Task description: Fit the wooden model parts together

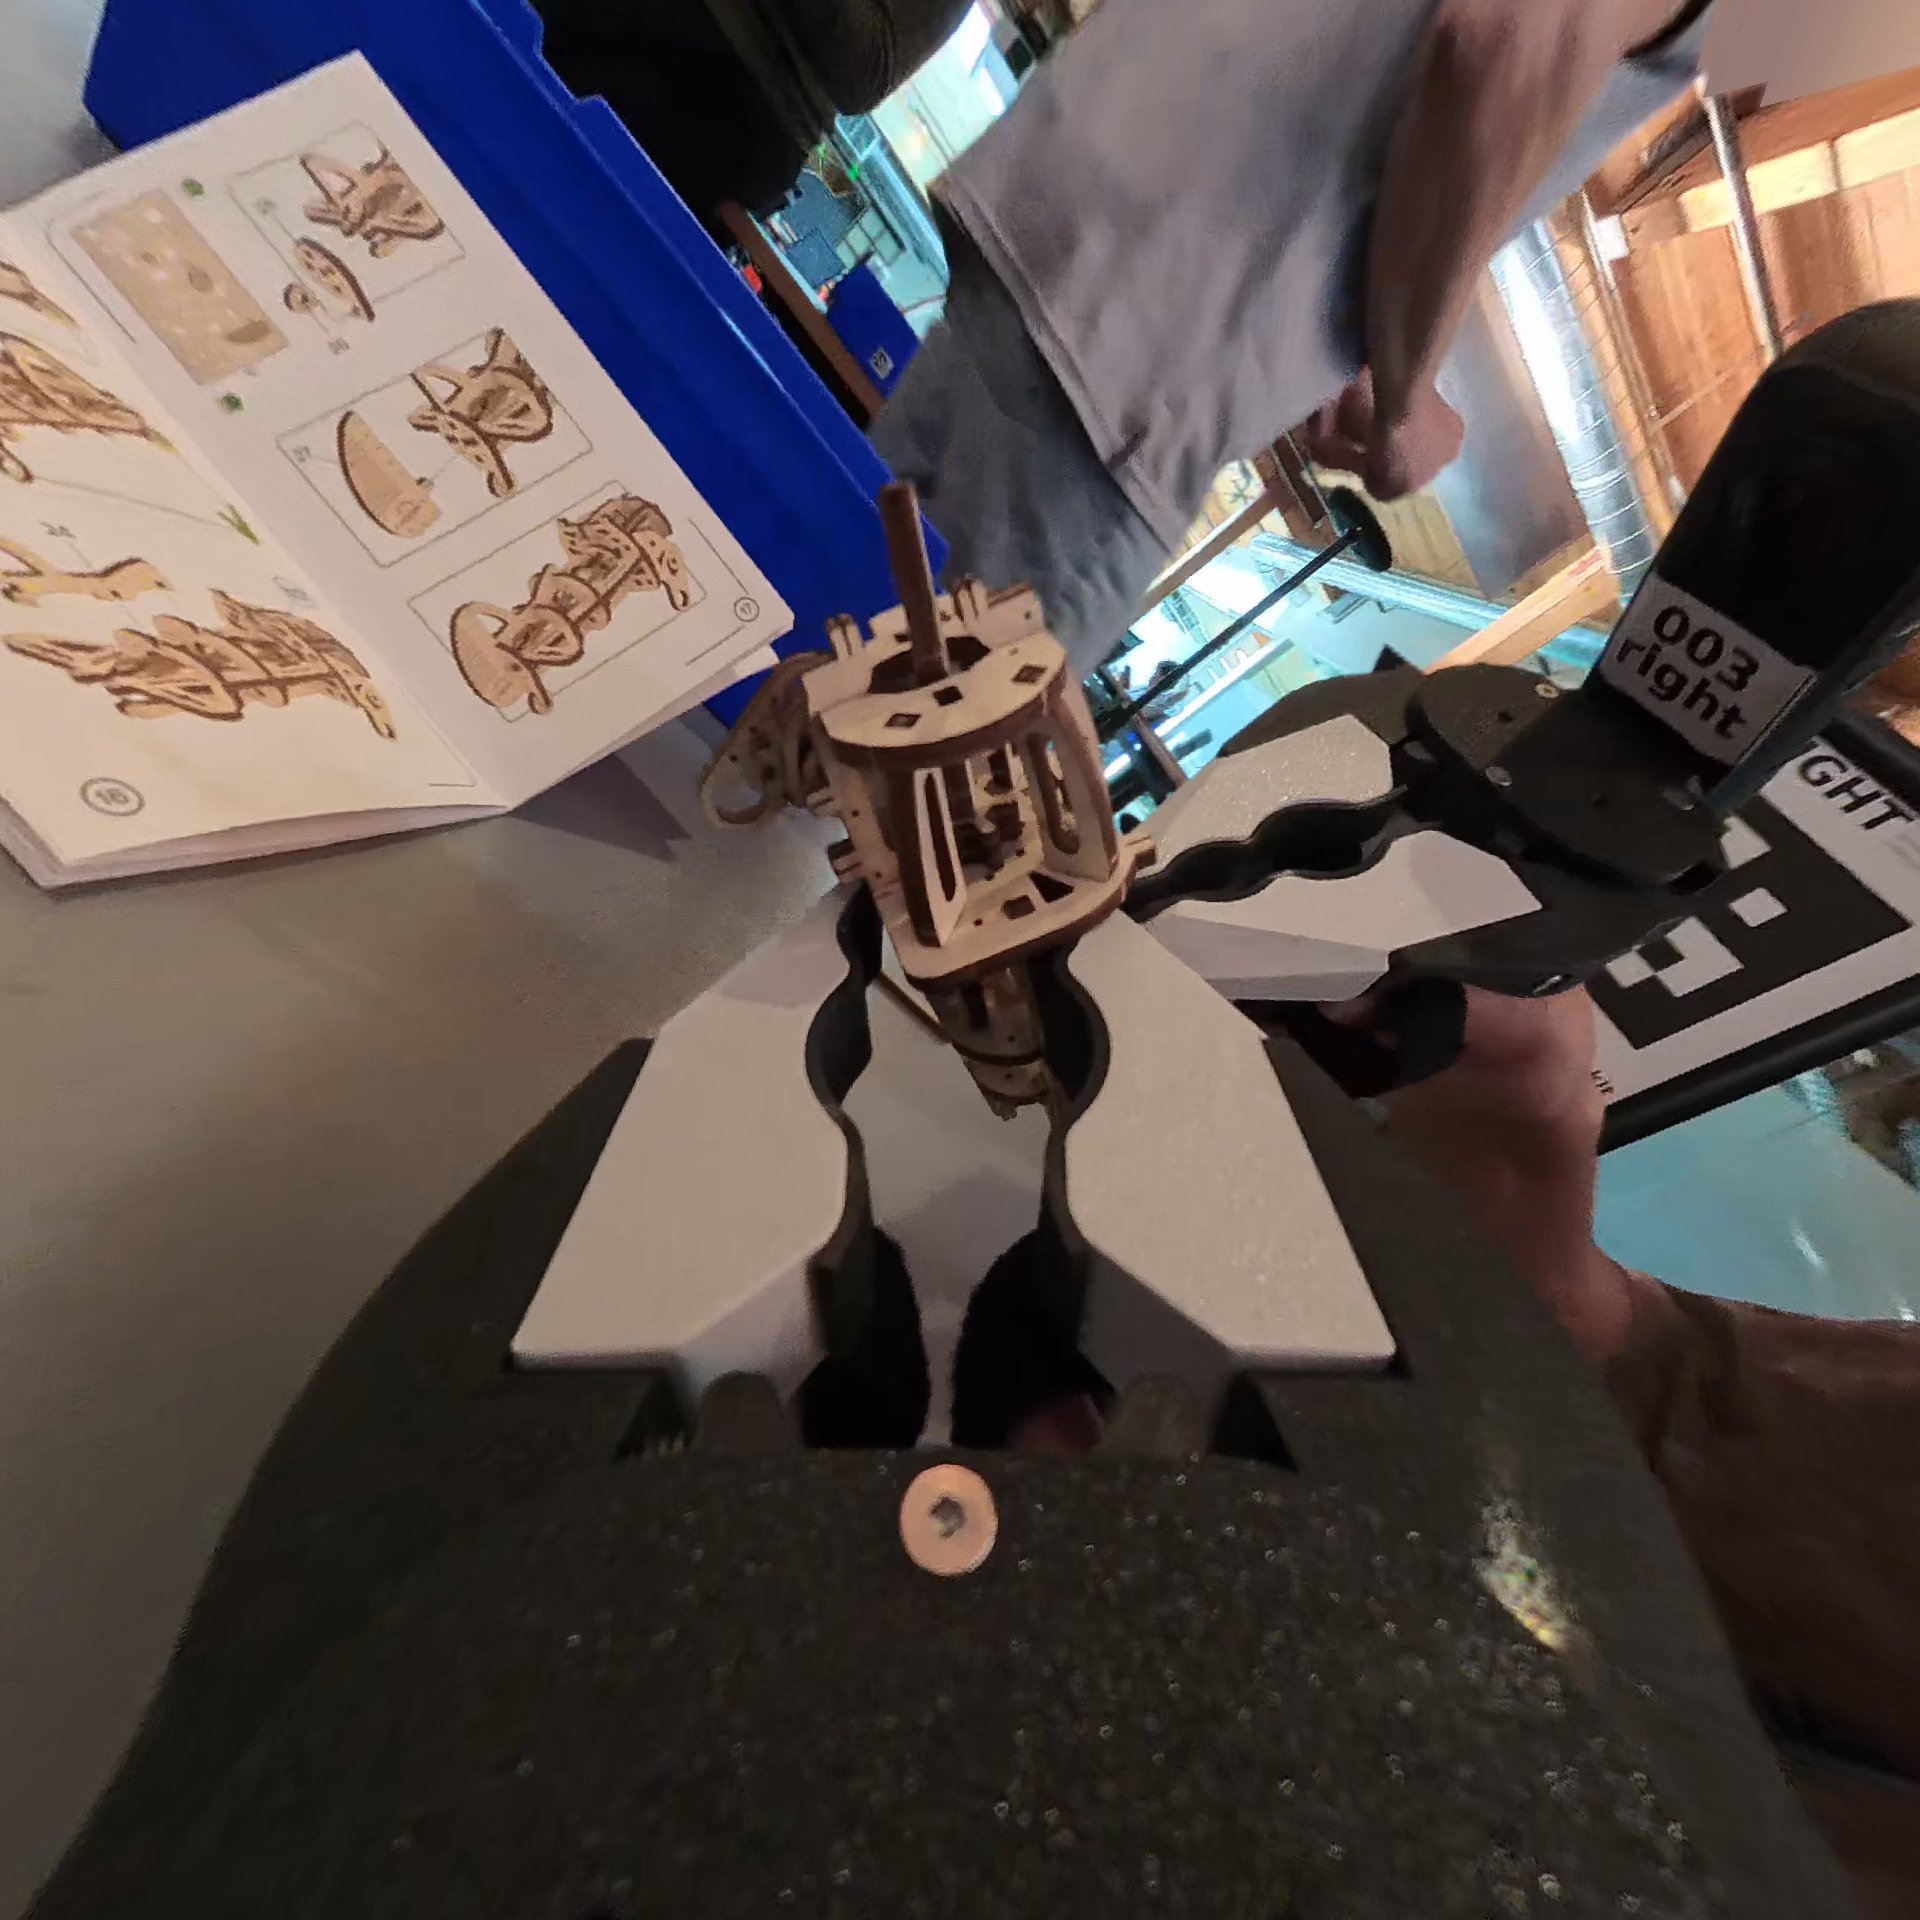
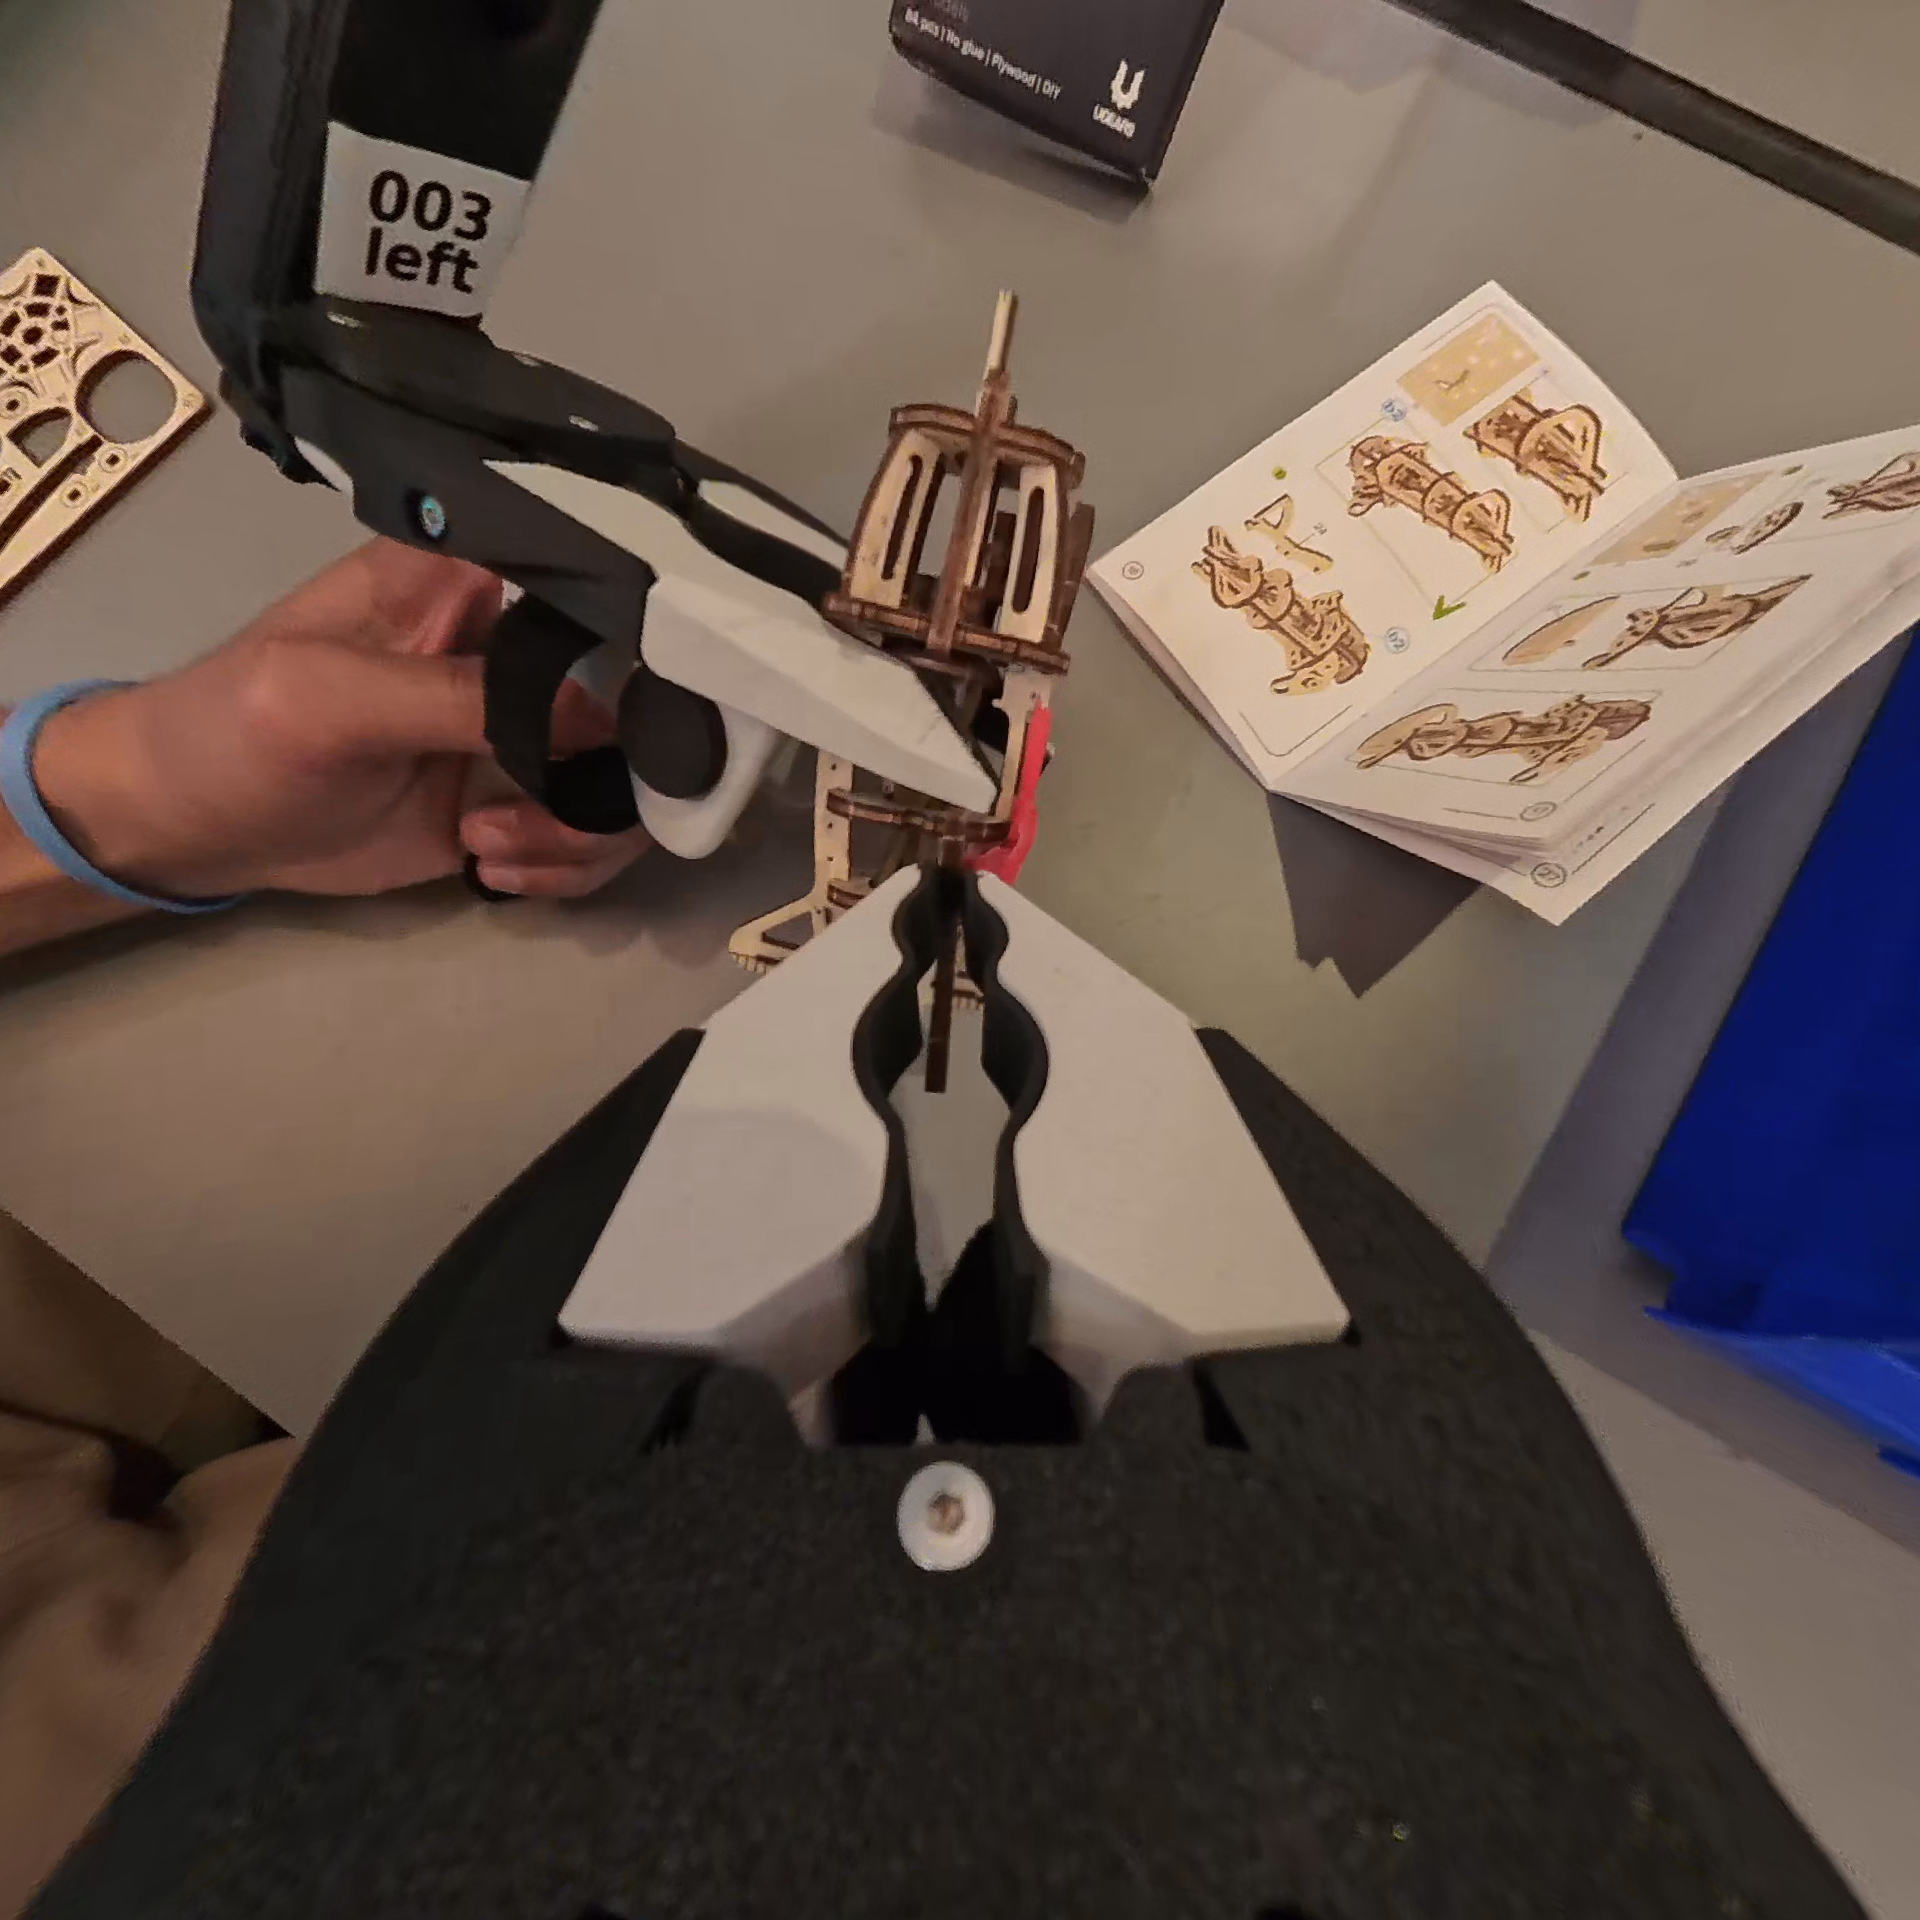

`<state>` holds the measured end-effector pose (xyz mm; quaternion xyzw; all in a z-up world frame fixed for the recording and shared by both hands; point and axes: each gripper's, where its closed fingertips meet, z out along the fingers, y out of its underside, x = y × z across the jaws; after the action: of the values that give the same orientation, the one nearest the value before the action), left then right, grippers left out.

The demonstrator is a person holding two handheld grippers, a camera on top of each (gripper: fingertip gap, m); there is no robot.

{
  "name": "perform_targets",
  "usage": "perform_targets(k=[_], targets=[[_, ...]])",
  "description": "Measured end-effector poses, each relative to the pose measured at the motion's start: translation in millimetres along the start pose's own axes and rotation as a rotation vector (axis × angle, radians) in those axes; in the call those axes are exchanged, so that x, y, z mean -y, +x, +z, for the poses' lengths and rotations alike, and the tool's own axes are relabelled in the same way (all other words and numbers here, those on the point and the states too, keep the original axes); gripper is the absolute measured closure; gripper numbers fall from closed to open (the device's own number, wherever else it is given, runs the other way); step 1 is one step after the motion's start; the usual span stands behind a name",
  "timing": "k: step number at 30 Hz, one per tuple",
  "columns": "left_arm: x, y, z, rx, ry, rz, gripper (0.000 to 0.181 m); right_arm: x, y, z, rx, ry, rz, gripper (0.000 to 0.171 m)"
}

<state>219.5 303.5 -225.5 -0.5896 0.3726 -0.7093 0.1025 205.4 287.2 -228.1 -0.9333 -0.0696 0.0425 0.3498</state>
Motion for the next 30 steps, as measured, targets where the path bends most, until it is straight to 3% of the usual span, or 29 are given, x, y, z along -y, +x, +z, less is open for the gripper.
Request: perform_targets(k=[1, 10, 30], targets=[[1, 1, -1, 0.004, 0.007, 0.020, 0.155, 0, -1, 0, -0.005, 0.009, -0.002, 0.169], [14, -3, -10, 0.062, 0.084, 0.082, 0.156, 8, -13, -3, -0.042, 0.057, -0.061, 0.169], [18, -4, -14, 0.068, 0.158, 0.038, 0.155, 17, -15, 11, 0.005, 0.014, 0.132, 0.169]])
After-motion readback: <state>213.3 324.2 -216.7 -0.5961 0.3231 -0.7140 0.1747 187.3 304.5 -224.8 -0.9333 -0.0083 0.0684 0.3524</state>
